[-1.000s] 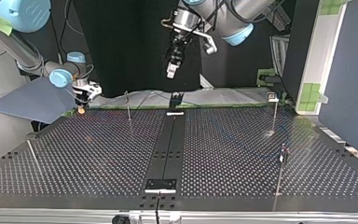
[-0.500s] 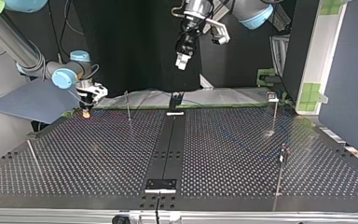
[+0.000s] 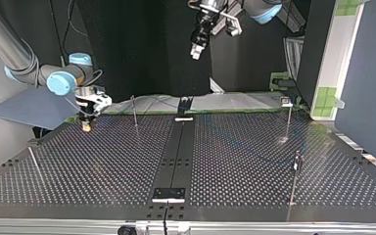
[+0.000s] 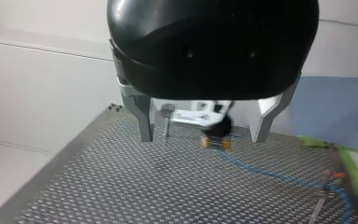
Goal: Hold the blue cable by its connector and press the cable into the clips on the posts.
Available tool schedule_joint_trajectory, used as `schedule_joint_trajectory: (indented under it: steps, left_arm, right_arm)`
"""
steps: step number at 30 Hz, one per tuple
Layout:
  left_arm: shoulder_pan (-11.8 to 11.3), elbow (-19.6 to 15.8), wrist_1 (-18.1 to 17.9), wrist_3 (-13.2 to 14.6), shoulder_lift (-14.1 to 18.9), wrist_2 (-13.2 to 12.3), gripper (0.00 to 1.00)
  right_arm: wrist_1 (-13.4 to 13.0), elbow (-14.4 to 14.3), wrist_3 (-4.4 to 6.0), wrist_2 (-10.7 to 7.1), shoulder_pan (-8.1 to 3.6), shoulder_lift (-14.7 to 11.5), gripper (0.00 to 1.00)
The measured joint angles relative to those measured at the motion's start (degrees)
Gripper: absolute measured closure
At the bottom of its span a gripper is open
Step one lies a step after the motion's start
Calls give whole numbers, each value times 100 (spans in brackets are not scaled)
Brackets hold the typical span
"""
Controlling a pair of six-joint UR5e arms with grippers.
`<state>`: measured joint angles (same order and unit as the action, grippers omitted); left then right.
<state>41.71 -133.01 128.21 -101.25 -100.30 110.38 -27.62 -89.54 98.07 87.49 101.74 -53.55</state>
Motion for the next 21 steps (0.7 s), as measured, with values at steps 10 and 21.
schedule_joint_trajectory:
  steps: [10,21]
  left_arm:
    - [5,-438,-439,26,-437,12,0]
    - [6,-461,-463,27,-460,14,0]
  right_arm:
    - [-7,-86,81,-20,58,-415,100]
    - [-7,-87,82,-21,60,-435,100]
